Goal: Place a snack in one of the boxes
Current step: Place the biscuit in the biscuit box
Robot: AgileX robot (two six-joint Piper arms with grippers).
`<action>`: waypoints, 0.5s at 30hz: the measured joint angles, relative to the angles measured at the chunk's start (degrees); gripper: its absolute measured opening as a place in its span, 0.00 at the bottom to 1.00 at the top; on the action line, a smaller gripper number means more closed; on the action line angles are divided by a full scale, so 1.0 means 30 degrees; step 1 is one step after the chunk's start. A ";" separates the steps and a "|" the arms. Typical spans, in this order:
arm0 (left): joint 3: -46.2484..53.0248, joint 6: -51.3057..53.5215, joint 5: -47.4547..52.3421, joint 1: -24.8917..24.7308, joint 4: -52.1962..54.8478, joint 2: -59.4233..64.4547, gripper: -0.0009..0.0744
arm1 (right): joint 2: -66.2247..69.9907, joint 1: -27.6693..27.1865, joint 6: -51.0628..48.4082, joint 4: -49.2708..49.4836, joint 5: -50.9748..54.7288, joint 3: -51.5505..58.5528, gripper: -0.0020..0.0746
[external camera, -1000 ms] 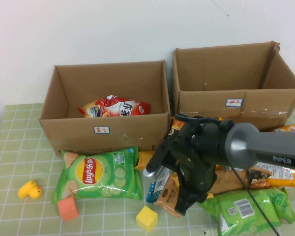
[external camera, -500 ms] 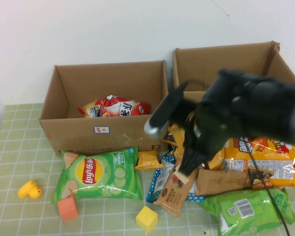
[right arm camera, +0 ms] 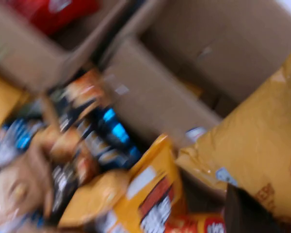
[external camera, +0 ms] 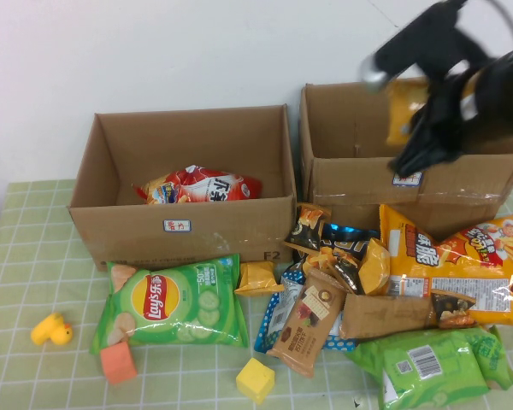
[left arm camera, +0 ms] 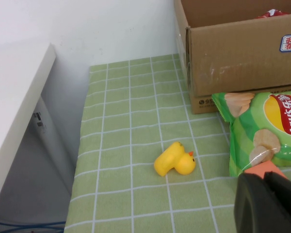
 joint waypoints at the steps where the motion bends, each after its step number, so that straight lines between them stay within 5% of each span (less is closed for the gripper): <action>1: 0.0000 0.0000 0.0000 0.0000 0.0000 0.0000 0.01 | 0.0000 -0.0581 0.0000 0.0399 -0.0548 0.0000 0.17; 7: 0.0000 0.0000 0.0000 0.0000 0.0000 0.0000 0.01 | 0.1094 -0.3917 0.0000 0.2649 -0.3922 -0.1339 0.17; 15: 0.0000 -0.0036 0.0000 0.0000 0.0000 0.0000 0.01 | 0.5298 -0.5454 0.0000 0.3294 -0.6036 -0.3653 0.17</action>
